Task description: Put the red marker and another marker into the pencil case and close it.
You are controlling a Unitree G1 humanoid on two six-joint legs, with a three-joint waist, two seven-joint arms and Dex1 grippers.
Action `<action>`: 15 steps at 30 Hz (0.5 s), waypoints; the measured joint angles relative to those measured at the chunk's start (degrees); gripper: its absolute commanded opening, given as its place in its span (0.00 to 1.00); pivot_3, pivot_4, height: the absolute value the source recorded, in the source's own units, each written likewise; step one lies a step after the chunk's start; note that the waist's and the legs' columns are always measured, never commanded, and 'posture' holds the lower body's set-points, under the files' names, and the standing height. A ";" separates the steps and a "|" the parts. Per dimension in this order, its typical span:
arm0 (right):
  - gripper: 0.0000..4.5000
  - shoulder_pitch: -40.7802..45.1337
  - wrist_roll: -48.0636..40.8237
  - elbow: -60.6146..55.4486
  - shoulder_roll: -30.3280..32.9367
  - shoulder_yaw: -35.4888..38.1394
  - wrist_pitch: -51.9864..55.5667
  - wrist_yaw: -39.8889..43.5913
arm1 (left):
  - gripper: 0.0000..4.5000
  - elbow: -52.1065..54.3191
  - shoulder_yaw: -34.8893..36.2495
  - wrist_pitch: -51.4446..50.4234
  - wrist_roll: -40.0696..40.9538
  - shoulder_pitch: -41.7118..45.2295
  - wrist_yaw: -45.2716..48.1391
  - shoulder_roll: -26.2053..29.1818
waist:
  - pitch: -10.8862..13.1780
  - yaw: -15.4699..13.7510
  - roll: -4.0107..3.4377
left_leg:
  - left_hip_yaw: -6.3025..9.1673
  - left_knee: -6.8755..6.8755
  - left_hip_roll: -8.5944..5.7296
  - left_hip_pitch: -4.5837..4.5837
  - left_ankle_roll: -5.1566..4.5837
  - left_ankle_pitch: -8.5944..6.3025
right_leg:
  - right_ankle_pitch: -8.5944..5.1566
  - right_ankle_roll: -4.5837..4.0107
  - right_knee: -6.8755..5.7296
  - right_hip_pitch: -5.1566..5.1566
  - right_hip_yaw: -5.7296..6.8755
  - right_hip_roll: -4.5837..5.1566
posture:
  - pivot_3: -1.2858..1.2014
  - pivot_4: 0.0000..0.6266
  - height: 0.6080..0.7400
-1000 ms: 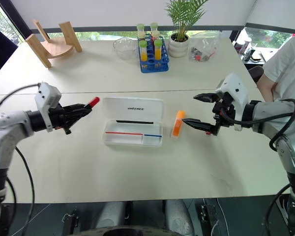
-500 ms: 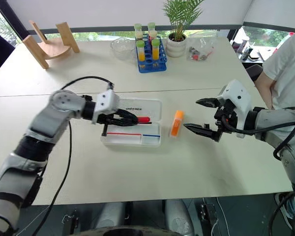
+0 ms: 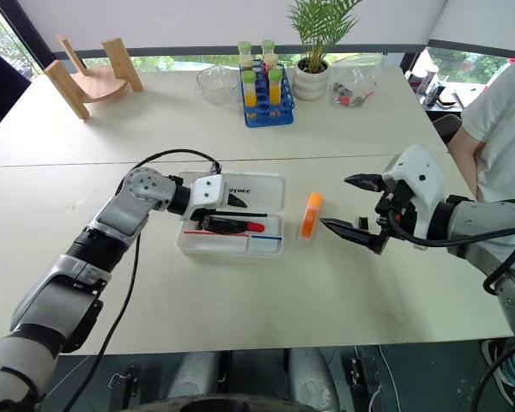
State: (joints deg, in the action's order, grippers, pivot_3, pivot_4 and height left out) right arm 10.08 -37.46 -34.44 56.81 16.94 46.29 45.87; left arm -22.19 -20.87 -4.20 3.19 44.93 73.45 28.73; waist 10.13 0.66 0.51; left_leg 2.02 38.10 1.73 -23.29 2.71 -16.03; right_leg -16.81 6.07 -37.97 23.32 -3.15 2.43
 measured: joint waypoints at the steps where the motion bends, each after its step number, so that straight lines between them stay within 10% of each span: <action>1: 1.00 0.44 0.10 0.49 0.00 -0.38 -0.36 0.25 | 0.99 2.77 1.07 -2.48 1.78 -1.13 0.70 0.56 | 0.00 0.16 0.00 | 0.00 0.00 0.01 0.00 0.00 0.00 | 0.00 0.00 0.00 0.01 0.00 -0.01 | 0.52 0.24 1.00; 15: 1.00 4.01 5.48 14.07 0.68 -3.98 -7.86 5.96 | 0.99 38.50 26.13 -33.85 26.75 -20.70 -5.28 15.77 | 0.01 -0.13 -0.01 | -0.01 0.01 0.03 0.02 0.00 0.00 | -0.01 0.00 -0.04 -0.02 0.00 0.07 | 0.52 0.24 1.00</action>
State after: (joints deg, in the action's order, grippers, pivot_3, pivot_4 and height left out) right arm 14.10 -31.97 -20.37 57.49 12.96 38.43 51.83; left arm 16.32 5.26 -38.06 29.94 24.23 68.17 44.51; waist 10.15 0.53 0.50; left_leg 2.01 38.11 1.77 -23.27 2.71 -16.02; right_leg -16.82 6.07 -38.00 23.30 -3.14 2.51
